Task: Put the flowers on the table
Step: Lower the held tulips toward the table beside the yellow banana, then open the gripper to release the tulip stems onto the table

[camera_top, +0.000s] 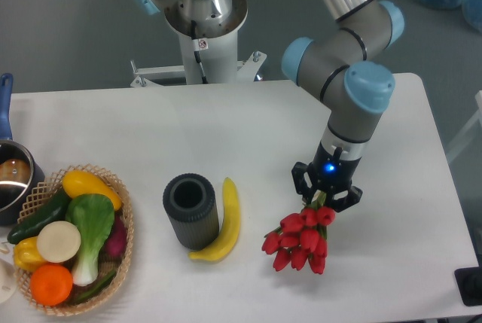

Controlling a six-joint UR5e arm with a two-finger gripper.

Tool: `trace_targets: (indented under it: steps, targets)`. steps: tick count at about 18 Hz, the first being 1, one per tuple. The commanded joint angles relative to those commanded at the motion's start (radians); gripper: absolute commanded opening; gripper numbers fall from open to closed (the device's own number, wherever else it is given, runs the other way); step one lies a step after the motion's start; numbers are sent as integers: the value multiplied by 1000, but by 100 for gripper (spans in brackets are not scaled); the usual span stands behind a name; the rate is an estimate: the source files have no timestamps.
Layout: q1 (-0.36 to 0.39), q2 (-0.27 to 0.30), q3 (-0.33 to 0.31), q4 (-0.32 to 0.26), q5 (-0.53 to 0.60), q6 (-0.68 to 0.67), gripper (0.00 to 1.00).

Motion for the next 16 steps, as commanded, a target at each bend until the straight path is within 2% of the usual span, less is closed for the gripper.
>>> trace_targets:
  steps: [8,10,11,12,13,14,16]
  targets:
    - [-8,-42,15,2,-2,0,36]
    - [-8,-43,28,3,-2,2,43]
    - [-9,-43,32,5,0,8,48]
    - [-9,-43,44,5,0,24,62]
    - [-9,-40,52,5,0,47,86]
    - [-8,-32,60,5,0,66,99]
    - [-6,-11,69,3,3,69,100]
